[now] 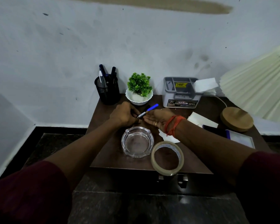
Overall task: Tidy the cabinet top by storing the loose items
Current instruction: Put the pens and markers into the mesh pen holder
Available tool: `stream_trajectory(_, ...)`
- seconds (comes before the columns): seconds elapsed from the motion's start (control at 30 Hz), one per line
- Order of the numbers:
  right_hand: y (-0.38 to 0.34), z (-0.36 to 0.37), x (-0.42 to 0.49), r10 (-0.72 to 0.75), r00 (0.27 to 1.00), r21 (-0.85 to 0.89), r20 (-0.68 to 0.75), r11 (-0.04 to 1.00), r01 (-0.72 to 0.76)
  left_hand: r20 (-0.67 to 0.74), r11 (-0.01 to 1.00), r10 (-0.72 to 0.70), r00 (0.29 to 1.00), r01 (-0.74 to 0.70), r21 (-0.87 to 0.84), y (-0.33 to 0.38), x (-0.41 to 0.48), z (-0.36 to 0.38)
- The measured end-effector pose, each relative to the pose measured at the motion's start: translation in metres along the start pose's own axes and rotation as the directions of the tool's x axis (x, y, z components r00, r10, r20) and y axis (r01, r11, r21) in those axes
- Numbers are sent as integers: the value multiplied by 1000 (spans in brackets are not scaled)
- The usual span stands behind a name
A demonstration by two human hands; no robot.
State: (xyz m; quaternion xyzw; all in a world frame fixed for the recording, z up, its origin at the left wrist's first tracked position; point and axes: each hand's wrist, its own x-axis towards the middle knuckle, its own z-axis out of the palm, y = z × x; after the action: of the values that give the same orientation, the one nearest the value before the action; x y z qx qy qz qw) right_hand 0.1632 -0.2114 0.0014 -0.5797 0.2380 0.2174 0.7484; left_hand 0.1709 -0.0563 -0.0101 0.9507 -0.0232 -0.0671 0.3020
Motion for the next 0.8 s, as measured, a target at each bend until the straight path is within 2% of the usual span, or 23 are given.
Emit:
stream_trajectory(0.37,5,8,0,0,1000,-47,-14,999,0,-17,998,-47,999,46,-45,3,-10,-4)
stream_trajectory(0.8,-15,32,-37,-131,990,22,57,991,130,-201,979,70,977,-106,-176,5,-46,-43)
